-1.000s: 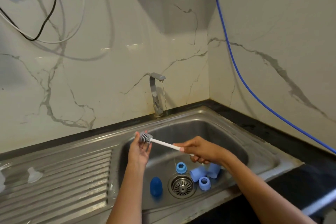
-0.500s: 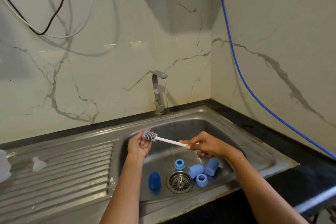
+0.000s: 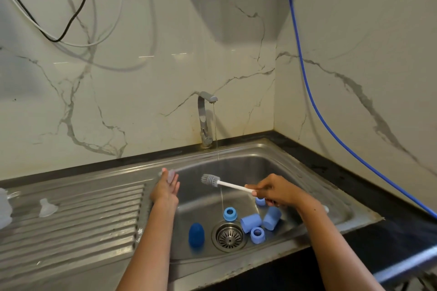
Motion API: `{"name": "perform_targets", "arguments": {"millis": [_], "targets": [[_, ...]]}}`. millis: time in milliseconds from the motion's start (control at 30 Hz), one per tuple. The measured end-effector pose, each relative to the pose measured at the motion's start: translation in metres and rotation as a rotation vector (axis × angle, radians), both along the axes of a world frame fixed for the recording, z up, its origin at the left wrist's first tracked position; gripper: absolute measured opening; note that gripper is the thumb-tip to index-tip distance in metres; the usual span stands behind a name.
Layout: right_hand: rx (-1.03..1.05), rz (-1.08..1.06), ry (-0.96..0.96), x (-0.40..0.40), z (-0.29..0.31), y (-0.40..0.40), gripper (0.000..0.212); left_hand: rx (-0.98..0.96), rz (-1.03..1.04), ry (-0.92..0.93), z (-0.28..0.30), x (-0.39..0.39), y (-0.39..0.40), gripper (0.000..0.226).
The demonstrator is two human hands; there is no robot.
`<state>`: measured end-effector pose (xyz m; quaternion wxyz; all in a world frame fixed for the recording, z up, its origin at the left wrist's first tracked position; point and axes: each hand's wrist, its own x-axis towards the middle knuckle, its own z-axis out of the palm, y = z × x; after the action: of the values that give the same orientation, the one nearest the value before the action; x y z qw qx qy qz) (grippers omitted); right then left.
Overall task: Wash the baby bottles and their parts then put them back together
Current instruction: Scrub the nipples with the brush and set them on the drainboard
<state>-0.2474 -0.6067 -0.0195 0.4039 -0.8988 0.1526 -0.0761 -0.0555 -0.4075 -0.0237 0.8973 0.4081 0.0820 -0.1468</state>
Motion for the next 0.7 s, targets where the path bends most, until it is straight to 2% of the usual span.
{"name": "perform_targets", "arguments": {"millis": [100, 233, 500, 700], "targets": [[-0.192, -0.123, 0.071, 0.008, -0.009, 0.004, 0.031, -0.030, -0.179, 0.089, -0.003, 0.001, -0.007, 0.045], [-0.317, -0.281, 0.107, 0.008, -0.015, 0.000, 0.035, -0.150, -0.332, 0.288, -0.010, -0.011, -0.043, 0.040], [-0.308, -0.410, 0.078, 0.014, -0.018, -0.013, 0.037, -0.580, -0.383, 0.643, -0.010, -0.005, -0.104, 0.044], [-0.302, -0.416, 0.098, 0.016, -0.013, -0.015, 0.036, -0.766, -0.386, 0.684, -0.016, 0.011, -0.118, 0.042]]}}
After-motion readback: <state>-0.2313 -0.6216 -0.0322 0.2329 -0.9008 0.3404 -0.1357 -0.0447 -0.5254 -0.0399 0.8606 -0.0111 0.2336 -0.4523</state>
